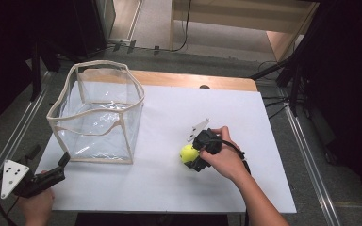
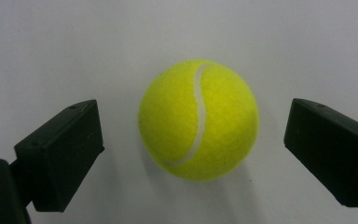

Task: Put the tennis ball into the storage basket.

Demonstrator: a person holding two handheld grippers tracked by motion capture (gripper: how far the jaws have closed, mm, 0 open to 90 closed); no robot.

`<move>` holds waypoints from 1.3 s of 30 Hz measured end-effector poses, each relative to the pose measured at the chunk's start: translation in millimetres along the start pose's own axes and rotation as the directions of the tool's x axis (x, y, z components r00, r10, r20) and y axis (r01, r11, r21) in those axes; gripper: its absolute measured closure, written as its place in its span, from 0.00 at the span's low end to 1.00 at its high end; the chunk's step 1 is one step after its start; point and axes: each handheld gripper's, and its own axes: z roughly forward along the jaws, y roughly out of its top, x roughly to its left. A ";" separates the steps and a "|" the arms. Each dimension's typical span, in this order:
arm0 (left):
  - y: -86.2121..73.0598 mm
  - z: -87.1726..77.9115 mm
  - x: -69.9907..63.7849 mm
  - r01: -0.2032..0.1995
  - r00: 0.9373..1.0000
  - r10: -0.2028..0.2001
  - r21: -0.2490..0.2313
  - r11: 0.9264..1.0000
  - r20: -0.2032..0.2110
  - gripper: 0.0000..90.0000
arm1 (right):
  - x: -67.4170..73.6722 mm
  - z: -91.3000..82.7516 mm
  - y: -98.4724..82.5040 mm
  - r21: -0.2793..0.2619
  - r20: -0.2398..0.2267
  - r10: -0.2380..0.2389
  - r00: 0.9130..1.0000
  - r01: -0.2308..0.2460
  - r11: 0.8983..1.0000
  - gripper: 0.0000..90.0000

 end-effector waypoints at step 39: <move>0.0 -0.1 0.1 0.000 1.000 0.000 -0.002 1.000 0.002 0.08 | -6.9 31.9 27.8 0.169 -0.055 -0.036 0.998 0.045 0.985 0.26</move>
